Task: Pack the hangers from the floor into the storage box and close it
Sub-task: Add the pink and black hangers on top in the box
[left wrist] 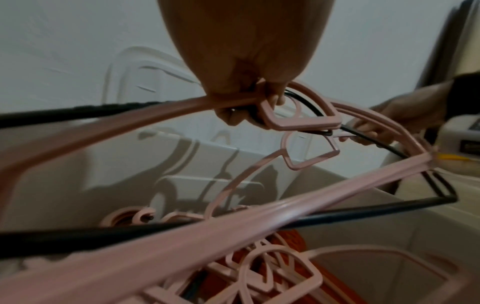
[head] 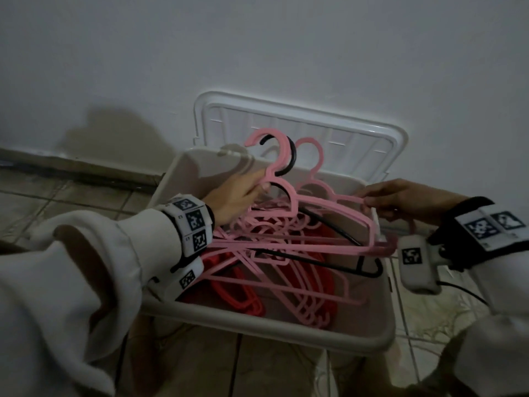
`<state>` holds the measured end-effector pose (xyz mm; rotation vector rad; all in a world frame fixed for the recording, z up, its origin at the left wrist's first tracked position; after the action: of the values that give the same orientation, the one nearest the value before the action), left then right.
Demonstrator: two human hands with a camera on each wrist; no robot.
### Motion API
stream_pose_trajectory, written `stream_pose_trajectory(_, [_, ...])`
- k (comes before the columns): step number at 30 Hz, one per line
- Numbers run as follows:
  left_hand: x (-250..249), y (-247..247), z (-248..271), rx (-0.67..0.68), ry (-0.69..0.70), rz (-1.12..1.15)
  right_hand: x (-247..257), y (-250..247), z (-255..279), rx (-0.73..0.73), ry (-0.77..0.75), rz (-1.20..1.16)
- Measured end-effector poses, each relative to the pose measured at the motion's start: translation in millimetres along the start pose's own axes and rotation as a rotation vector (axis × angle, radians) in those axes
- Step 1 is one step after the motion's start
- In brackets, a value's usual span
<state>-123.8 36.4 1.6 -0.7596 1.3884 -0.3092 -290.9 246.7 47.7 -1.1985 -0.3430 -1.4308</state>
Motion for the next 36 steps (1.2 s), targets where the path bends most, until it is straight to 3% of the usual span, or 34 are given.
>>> stream_pose_trajectory(6, [-14.4,9.7,-7.7,-0.049,0.165,-0.115,5.6,16.3,-12.7,0.08,-0.064,-0.017])
stream_pose_trajectory(13, [-12.2,8.2,-6.7,-0.127,0.139,-0.152,-1.8,32.5,-27.2,0.099,-0.152,-0.088])
stream_pose_trajectory(18, [-13.5,9.9,-0.4,-0.054,0.063,-0.116,7.5,46.2,-31.4,0.064,-0.181,0.016])
stream_pose_trajectory(22, [-14.8,10.7,-1.4,-0.045,0.031,-0.068,13.9,56.2,-29.8,0.065,-0.092,0.172])
stream_pose_trajectory(25, [-9.5,10.1,-2.7,-0.067,-0.038,-0.002,13.4,56.7,-37.2,0.023,-0.235,0.514])
stream_pose_trajectory(28, [-11.0,8.0,-2.7,-0.093,-0.116,0.119,15.7,52.3,-41.1,-0.082,-0.333,0.586])
stream_pose_trajectory(33, [-9.3,6.3,-3.5,0.115,-0.26,0.164,15.9,50.9,-40.6,-0.073,-0.347,0.63])
stream_pose_trajectory(36, [-6.7,6.9,-1.4,0.159,-0.343,0.235,13.1,50.7,-43.6,-0.085,-0.312,0.738])
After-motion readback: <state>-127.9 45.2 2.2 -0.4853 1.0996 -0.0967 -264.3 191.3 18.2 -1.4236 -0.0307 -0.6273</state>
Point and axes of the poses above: each hand's wrist, its own z-axis away from the middle knuckle, its own y-axis out of the palm, x = y × z, the point moved 3 cm from there along -z, towards the middle knuckle, and after that the axes turned 6 degrees about -y, right-handed, at the moved point
